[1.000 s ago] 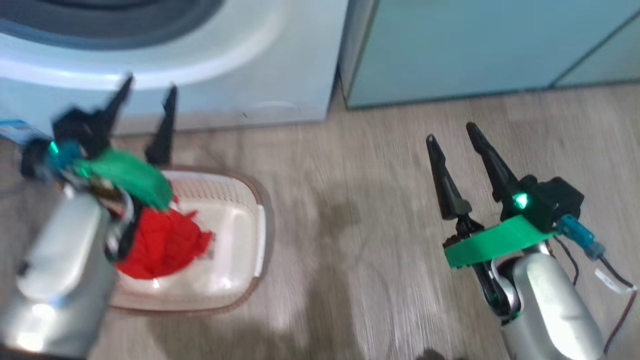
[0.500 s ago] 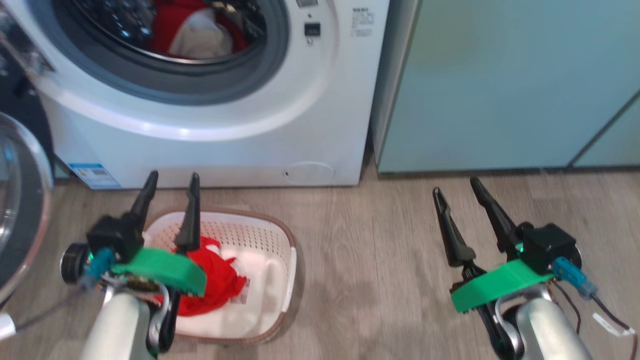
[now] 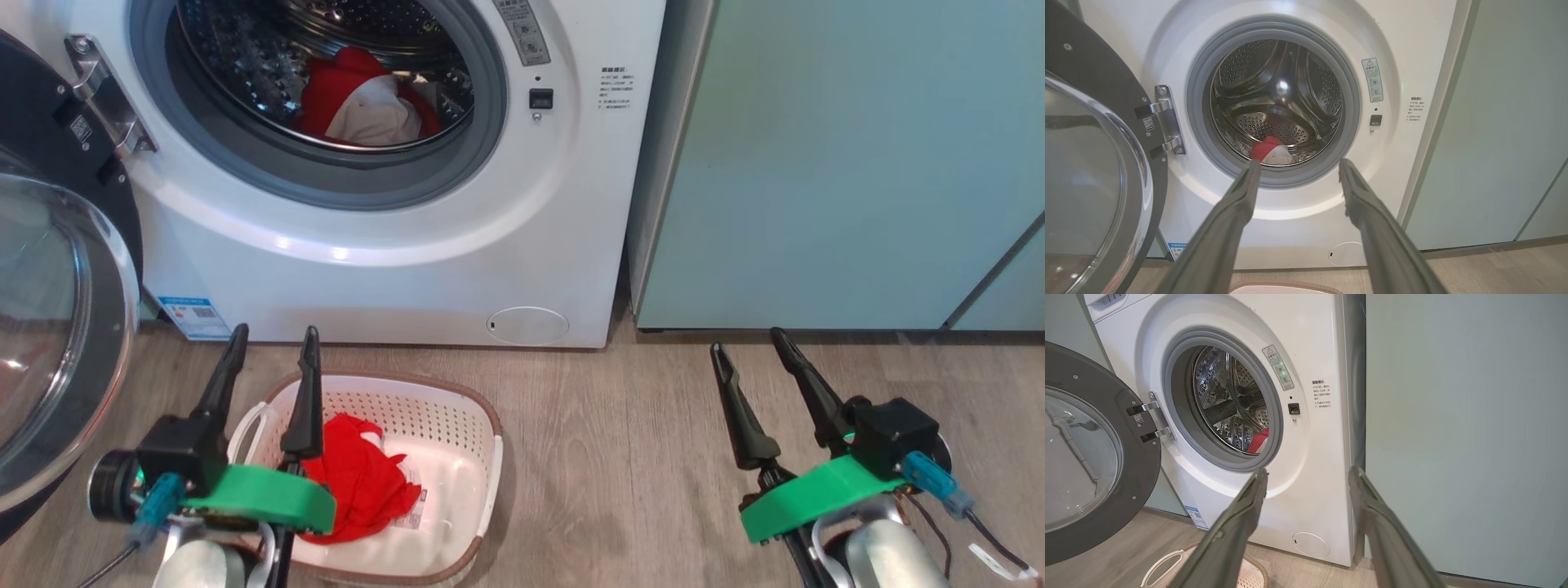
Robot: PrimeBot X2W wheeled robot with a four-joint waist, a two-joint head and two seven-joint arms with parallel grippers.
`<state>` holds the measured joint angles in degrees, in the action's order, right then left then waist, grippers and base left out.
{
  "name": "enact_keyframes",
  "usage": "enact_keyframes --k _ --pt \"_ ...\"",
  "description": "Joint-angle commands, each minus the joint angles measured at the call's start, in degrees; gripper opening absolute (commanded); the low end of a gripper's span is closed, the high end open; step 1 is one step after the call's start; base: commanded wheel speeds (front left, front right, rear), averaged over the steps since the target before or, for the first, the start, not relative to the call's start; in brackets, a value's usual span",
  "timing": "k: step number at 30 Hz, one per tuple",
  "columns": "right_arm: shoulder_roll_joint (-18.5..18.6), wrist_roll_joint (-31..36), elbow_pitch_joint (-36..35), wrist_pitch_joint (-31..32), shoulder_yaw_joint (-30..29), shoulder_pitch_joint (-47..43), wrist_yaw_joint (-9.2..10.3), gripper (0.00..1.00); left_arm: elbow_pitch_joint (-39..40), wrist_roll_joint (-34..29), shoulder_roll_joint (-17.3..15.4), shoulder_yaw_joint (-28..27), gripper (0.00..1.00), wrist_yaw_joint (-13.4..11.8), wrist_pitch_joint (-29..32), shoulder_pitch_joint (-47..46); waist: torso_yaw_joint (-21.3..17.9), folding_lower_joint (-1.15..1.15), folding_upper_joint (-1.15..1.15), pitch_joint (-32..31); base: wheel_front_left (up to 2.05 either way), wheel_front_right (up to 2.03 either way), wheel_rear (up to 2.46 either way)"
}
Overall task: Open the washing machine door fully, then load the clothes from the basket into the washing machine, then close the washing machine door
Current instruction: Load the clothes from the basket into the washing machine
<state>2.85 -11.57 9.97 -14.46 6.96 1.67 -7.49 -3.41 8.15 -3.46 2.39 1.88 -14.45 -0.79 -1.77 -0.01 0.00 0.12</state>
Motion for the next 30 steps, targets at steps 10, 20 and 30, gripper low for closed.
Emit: enact_keyframes --k 10,20,30 --pt "0.0 -0.3 -2.6 -0.5 1.0 0.8 0.00 1.00 2.2 -0.9 0.6 -1.0 1.00 0.8 -0.5 -1.5 0.9 0.01 0.00 0.7 0.00 0.00 0.00" --pt "0.0 -0.4 -2.5 -0.5 1.0 1.0 0.00 1.00 0.6 -0.1 0.6 0.3 1.00 0.3 -0.5 -1.4 1.2 0.01 0.00 0.7 0.00 0.00 0.00" --pt "0.0 -0.5 -2.4 -0.5 1.0 1.0 0.00 1.00 -0.2 -0.2 0.6 0.6 1.00 0.1 -0.5 -1.5 1.1 0.01 0.00 0.7 0.00 0.00 0.00"
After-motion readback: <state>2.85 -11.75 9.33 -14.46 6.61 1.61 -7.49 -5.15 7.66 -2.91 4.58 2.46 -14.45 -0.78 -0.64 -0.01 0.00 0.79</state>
